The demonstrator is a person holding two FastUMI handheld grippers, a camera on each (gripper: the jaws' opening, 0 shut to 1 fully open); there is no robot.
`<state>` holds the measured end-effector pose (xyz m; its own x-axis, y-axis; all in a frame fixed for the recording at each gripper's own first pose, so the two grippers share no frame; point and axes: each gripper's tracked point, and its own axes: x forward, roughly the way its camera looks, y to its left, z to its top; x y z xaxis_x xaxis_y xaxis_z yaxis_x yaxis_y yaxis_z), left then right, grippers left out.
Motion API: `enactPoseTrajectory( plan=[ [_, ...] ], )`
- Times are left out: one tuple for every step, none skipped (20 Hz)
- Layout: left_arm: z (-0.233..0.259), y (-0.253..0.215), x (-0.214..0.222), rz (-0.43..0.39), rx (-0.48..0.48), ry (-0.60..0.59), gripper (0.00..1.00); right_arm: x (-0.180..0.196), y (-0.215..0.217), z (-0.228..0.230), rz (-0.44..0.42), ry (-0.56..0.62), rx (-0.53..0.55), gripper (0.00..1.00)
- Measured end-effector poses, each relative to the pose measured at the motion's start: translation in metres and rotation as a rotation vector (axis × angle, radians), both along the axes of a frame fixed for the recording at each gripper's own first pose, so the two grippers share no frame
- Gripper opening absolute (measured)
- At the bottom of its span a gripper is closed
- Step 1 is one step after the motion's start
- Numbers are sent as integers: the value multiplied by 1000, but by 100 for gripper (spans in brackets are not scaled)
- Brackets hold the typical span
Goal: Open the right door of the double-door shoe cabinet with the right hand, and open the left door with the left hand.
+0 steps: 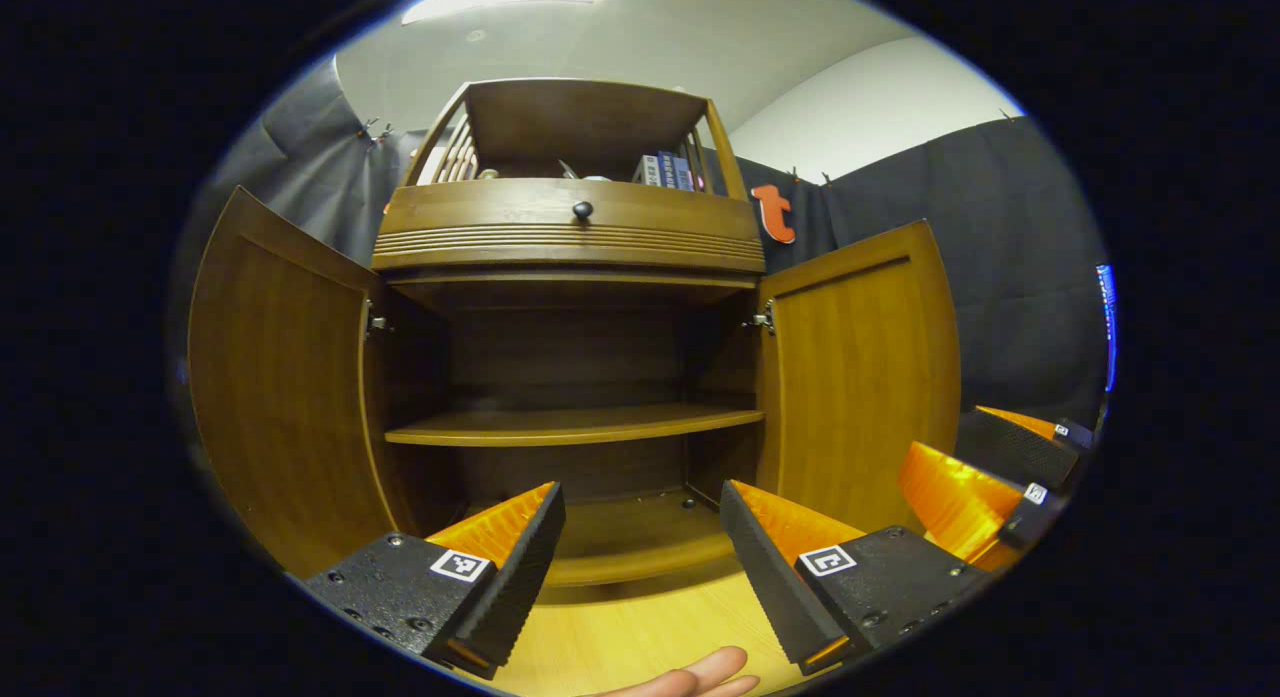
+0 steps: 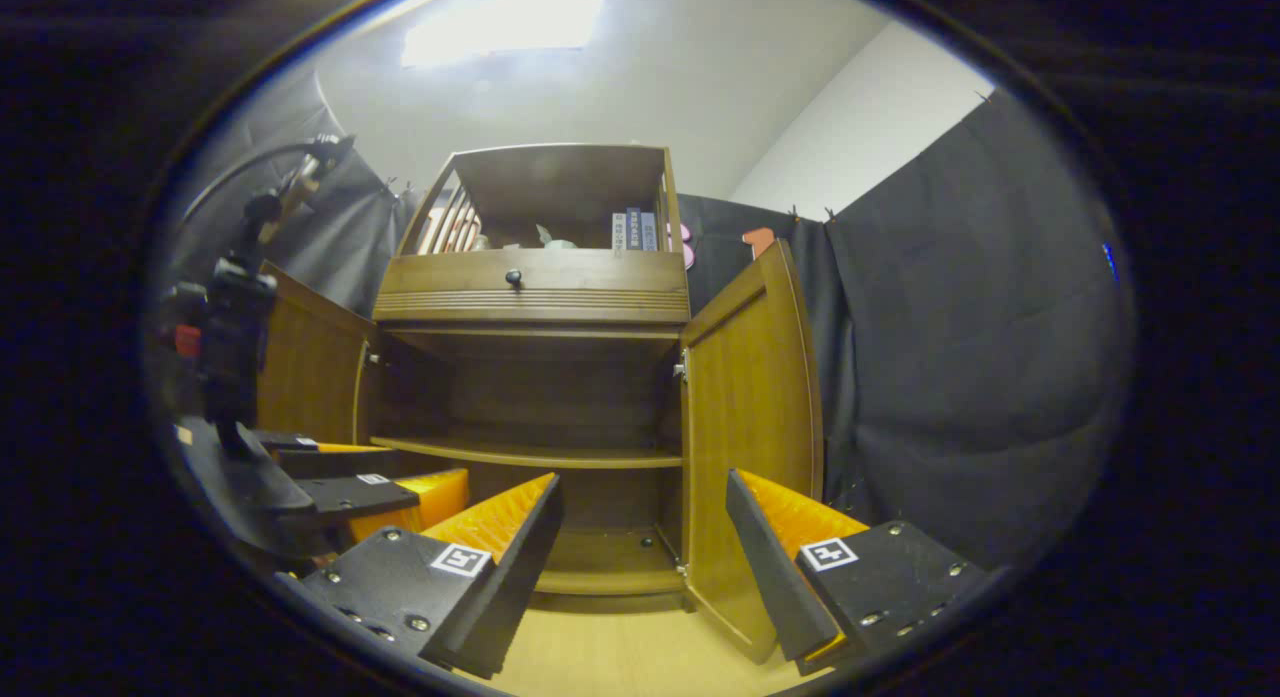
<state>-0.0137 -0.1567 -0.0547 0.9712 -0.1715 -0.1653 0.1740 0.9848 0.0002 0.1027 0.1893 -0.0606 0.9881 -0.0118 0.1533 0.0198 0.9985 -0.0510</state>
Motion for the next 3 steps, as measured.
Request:
enactPoseTrajectory(
  plan=[
    [3, 3, -5, 3, -1, -9, 97, 0, 7, -7, 8, 15, -1, 94],
    [7, 10, -6, 20, -9, -19, 99, 2, 15, -12, 32, 32, 4, 97],
    [9, 17, -5, 38, -17, -22, 99, 2, 24, -16, 61, 48, 9, 97]
  ],
)
